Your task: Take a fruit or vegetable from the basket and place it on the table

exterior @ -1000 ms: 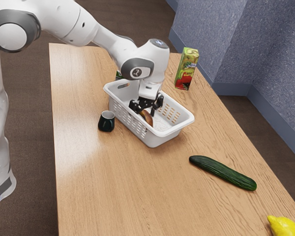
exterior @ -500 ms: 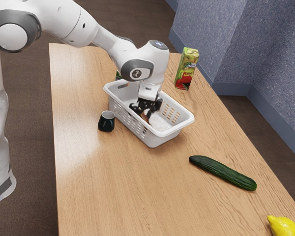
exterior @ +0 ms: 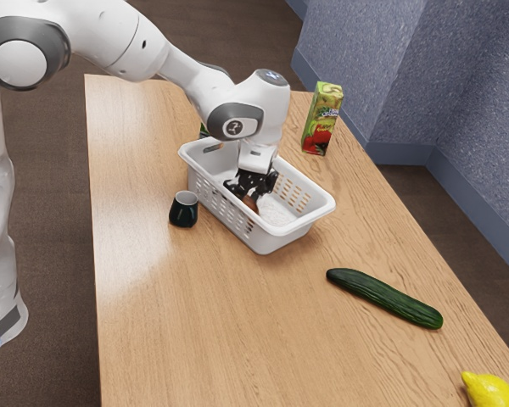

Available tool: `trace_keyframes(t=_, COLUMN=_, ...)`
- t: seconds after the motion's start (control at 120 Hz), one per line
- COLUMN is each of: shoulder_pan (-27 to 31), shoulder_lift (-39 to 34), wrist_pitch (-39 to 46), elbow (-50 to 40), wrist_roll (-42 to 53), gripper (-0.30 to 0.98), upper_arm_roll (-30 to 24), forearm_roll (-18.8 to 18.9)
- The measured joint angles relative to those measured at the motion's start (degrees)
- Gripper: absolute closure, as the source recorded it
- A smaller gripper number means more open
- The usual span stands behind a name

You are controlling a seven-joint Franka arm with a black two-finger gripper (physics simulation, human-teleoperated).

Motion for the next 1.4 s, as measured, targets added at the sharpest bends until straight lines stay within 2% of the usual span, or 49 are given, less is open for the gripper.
trace_keyframes(t=0.433, shoulder_pan=-0.27, shoulder_lift=-1.62, wrist_pitch=-3.37, elbow=5.68, wrist_roll=-0.45, gripper=0.55, upper_arm_roll=-0.61, forearm_roll=0.15)
trace_keyframes(t=0.7, shoulder_pan=-0.41, shoulder_lift=-4.17, wrist_pitch=-7.62, elbow=8.68, wrist_roll=-0.90, gripper=0.55, upper_arm_roll=-2.87, forearm_roll=0.57)
trace_keyframes(t=0.833, shoulder_pan=-0.62, shoulder_lift=-4.79, wrist_pitch=-11.80, elbow=15.98, wrist_roll=-1.35, gripper=0.55, upper_arm_roll=-6.17, forearm_roll=1.36)
trace_keyframes(t=0.975, shoulder_pan=-0.45, shoulder_lift=-5.32, wrist_pitch=-14.83, elbow=17.24, wrist_roll=-2.00, gripper=0.55, upper_arm_roll=-8.75, forearm_roll=1.86)
trace_keyframes(t=1.225, shoulder_pan=-0.75, shoulder_lift=-5.04, wrist_pitch=-17.08, elbow=20.85, wrist_roll=-3.49, gripper=0.55, upper_arm_roll=-18.40, forearm_roll=1.80)
trace_keyframes(t=1.4, shoulder_pan=-0.99, shoulder_lift=-3.27, wrist_pitch=-17.59, elbow=24.74, wrist_roll=-4.68, gripper=0.54, upper_arm_roll=-22.96, forearm_roll=1.97)
